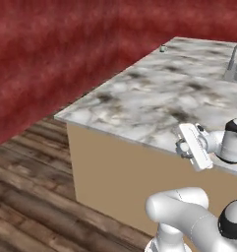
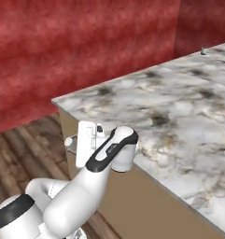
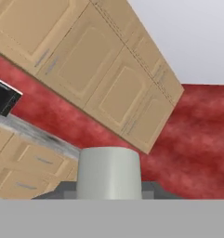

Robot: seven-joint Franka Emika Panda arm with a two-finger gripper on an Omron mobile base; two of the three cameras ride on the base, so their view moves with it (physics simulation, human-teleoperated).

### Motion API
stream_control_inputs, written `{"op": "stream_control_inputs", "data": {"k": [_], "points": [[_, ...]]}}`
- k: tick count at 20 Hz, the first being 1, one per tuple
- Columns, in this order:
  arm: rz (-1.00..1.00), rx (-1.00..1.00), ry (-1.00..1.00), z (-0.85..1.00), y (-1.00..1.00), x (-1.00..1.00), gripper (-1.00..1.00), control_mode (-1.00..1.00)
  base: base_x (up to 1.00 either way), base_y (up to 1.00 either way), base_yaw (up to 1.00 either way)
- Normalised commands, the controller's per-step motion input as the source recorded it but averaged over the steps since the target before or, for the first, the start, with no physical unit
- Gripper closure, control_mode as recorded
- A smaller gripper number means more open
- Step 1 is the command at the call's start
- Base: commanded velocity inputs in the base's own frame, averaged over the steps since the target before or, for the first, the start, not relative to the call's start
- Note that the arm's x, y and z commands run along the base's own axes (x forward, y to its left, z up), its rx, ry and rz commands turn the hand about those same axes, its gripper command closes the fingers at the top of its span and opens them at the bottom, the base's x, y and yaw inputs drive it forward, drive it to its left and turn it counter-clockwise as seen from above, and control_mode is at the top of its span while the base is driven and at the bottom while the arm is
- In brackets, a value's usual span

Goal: Pick up the marshmallow and place it in the cup of hot chocolate on the dining counter.

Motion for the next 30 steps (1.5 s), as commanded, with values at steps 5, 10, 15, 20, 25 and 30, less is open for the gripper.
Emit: {"op": "stream_control_inputs", "data": {"k": [5, 10, 15, 20, 25, 30], "points": [[0.00, 0.00, 0.00, 0.00, 0.00, 0.00, 1.00, 1.00, 0.50, 1.00, -0.28], [0.00, 0.00, 0.00, 0.00, 0.00, 0.00, 1.00, 1.00, 0.41, 1.00, -0.30], [0.00, 0.00, 0.00, 0.00, 0.00, 0.00, 1.00, 1.00, 0.40, 1.00, -0.29], [0.00, 0.00, 0.00, 0.00, 0.00, 0.00, 1.00, 1.00, 0.30, 1.00, -0.29], [0.00, 0.00, 0.00, 0.00, 0.00, 0.00, 1.00, 1.00, 0.26, 1.00, -0.29], [0.00, 0.00, 0.00, 0.00, 0.00, 0.00, 1.00, 1.00, 0.25, 1.00, -0.28]]}}
